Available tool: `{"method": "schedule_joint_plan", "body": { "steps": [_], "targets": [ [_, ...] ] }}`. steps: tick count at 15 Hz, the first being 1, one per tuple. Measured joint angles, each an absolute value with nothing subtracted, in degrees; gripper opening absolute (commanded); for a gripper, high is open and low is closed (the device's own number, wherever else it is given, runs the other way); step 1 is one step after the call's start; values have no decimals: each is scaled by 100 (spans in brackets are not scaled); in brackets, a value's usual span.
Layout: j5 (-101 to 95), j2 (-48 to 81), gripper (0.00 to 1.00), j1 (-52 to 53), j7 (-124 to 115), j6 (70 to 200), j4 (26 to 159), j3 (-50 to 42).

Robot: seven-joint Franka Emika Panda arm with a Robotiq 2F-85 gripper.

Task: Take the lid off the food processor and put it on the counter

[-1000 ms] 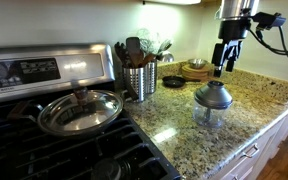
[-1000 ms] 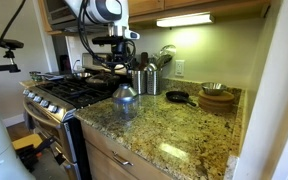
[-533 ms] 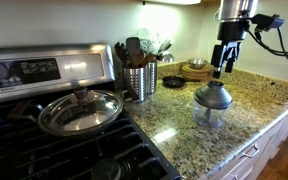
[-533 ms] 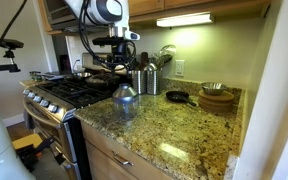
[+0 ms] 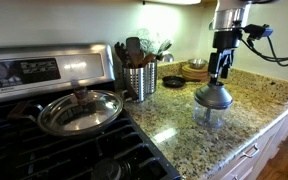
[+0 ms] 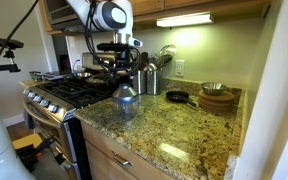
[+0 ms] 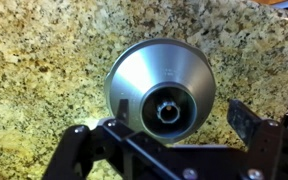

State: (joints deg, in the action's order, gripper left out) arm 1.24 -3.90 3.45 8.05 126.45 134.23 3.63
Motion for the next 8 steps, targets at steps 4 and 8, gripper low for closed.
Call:
{"method": "schedule_joint_plan", "body": {
  "steps": [4, 8],
  "targets": [
    [125, -131, 100, 341, 865, 12645, 13247, 346],
    [125, 51, 87, 326, 891, 12645, 13121, 343]
  ]
}}
